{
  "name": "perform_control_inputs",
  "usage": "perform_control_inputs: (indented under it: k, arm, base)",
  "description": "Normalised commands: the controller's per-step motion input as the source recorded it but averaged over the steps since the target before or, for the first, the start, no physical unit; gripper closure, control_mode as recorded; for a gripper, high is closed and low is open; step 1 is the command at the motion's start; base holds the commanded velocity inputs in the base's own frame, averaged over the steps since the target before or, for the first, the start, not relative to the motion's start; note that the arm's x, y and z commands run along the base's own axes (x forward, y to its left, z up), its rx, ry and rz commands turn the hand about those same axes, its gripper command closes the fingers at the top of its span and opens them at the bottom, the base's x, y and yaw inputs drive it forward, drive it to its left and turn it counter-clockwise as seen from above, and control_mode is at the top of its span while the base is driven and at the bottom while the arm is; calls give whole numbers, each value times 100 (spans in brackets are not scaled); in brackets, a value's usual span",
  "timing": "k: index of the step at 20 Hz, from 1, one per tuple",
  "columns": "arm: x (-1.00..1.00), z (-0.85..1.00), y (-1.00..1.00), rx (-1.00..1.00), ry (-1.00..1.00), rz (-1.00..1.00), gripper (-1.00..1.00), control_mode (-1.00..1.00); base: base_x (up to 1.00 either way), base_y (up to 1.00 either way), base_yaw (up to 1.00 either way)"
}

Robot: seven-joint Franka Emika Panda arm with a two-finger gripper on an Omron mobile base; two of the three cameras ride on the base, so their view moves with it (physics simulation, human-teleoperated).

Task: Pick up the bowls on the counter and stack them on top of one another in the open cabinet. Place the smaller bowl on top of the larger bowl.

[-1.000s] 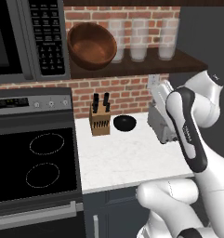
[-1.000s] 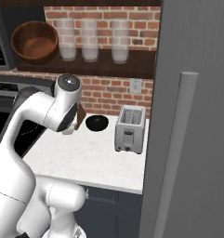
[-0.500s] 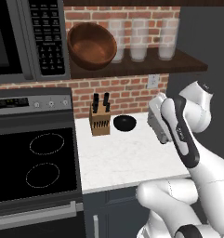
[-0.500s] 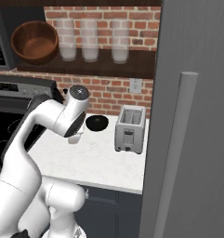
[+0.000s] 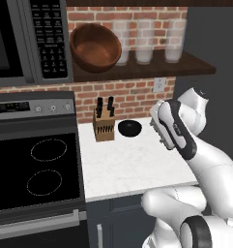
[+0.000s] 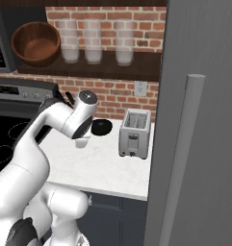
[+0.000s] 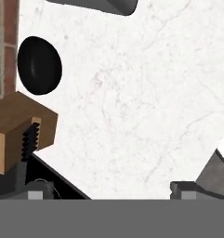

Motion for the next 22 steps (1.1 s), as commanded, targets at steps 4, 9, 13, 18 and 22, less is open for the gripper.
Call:
perform_control_inputs:
  k: [4, 9, 13, 18, 22]
  arm:
    - [35, -28, 0, 0, 0, 0, -100, -100]
    - [26, -27, 0, -1, 0, 0, -100, -100]
    - [33, -23, 1, -1, 0, -4, -100, -100]
    - [25, -3, 0, 0, 1, -3, -100, -100]
    - [29, -1, 1, 0, 0, -4, -100, -100]
  base:
    - [0, 0, 0]
    - [0, 0, 0]
    - [0, 0, 0]
    - [0, 0, 0]
    - [0, 0, 0]
